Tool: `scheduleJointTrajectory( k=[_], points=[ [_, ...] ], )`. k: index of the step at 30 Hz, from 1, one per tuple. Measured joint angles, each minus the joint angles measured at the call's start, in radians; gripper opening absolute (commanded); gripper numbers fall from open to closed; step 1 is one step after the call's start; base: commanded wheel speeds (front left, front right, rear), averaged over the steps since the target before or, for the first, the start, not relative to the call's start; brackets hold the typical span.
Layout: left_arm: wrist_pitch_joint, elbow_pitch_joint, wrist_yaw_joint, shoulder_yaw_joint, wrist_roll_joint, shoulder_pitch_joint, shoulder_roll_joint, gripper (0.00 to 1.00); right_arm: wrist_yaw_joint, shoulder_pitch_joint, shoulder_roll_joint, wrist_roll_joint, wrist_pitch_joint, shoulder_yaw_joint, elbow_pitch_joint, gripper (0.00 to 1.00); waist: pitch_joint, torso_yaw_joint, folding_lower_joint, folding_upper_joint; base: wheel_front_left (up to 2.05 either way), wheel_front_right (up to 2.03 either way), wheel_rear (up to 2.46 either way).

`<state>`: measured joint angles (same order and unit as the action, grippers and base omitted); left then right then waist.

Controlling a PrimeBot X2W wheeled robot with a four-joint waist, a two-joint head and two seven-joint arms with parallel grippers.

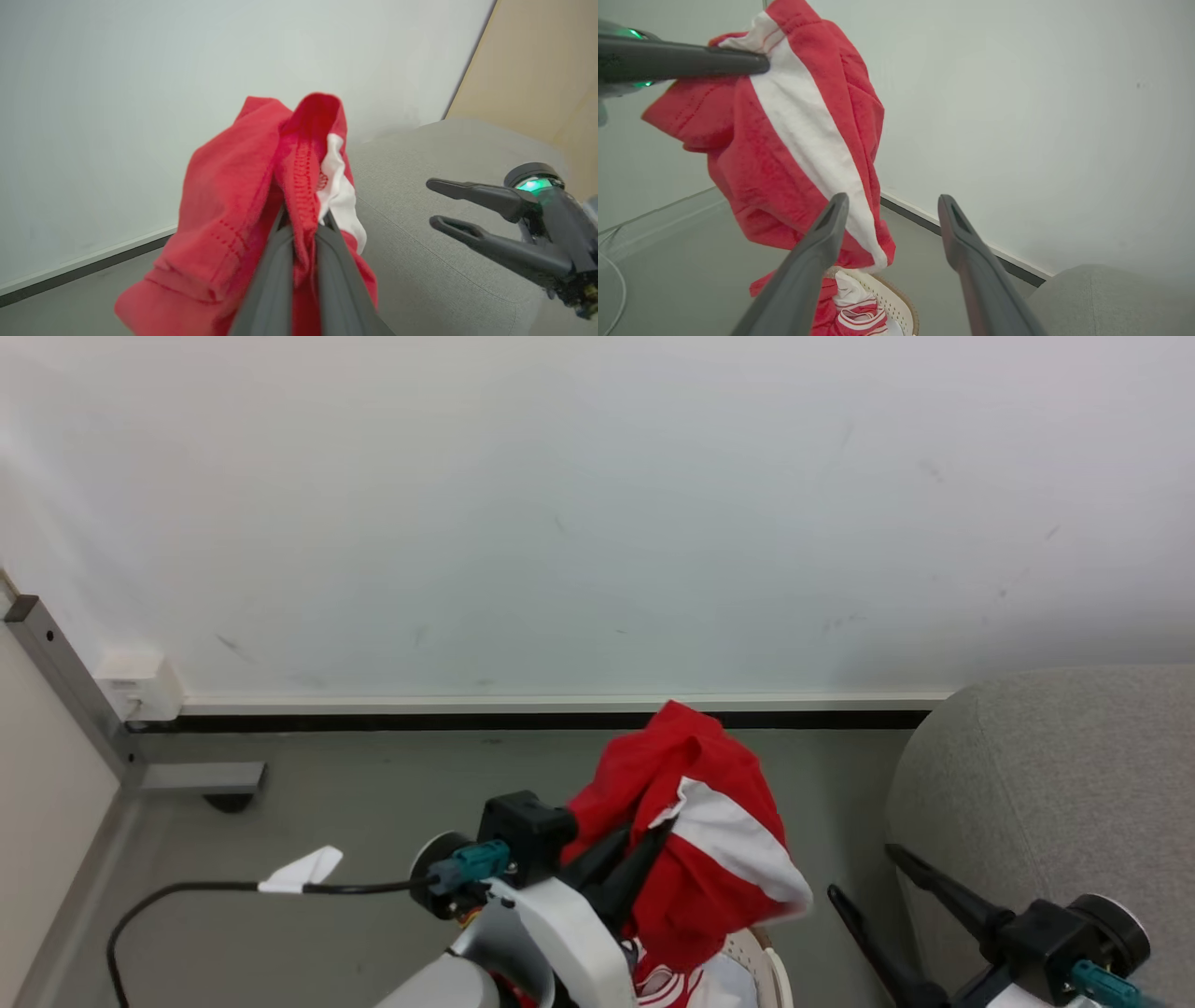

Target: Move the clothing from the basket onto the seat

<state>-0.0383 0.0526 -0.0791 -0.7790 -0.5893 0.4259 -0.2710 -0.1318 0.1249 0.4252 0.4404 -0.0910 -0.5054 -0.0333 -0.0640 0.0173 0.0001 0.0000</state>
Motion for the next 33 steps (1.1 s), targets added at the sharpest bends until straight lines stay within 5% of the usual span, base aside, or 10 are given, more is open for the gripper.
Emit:
scheduleJointTrajectory(
  k=[9,17,18,19,20,28,29,32,33],
  points=[
    [-0.061,-0.059,0.054,-0.067,-0.006,0.016,0.012,0.00,0.000,0.220,0.106,0.169,0.047,-0.310,-0.066,1.00,-0.009,0.031,0.0000,0.0000,0.00,0.00,0.00],
    [-0.085,-0.072,0.101,-0.097,-0.050,0.017,0.018,0.00,0.000,0.363,0.097,0.306,0.026,-0.541,-0.145,1.00,-0.025,0.050,0.0000,0.0000,0.00,0.00,0.00],
    [-0.085,-0.071,0.103,-0.098,-0.051,0.017,0.021,0.00,0.000,0.371,0.089,0.331,0.017,-0.564,-0.150,0.53,-0.027,0.053,0.0000,0.0000,0.00,0.00,0.00],
    [-0.085,-0.071,0.105,-0.097,-0.056,0.017,0.024,0.00,0.000,0.380,0.084,0.354,0.000,-0.583,-0.153,0.20,-0.028,0.056,0.0000,0.0000,0.00,0.00,0.00],
    [-0.085,-0.070,0.105,-0.097,-0.058,0.018,0.028,0.00,0.000,0.389,0.079,0.375,-0.023,-0.595,-0.155,0.00,-0.029,0.059,0.0000,0.0000,0.00,0.00,0.00],
    [-0.075,-0.038,0.083,-0.077,-0.054,0.024,0.009,0.00,0.000,0.425,0.098,0.491,-0.135,-0.642,-0.179,0.00,-0.027,0.063,0.0000,0.0000,0.00,0.00,0.00],
    [-0.073,-0.033,0.081,-0.076,-0.054,0.023,0.007,0.05,0.000,0.425,0.104,0.500,-0.141,-0.640,-0.180,0.00,-0.026,0.062,0.0000,0.0000,0.00,0.00,0.00],
    [-0.063,-0.022,0.078,-0.072,-0.054,0.019,0.005,0.41,0.000,0.425,0.116,0.520,-0.156,-0.630,-0.184,0.00,-0.024,0.055,0.0000,0.0000,0.00,0.00,0.00],
    [-0.057,-0.017,0.073,-0.072,-0.053,0.017,0.005,0.78,0.000,0.426,0.118,0.528,-0.157,-0.625,-0.184,0.00,-0.023,0.052,-0.0001,0.0000,0.00,0.00,0.00]
  ],
)
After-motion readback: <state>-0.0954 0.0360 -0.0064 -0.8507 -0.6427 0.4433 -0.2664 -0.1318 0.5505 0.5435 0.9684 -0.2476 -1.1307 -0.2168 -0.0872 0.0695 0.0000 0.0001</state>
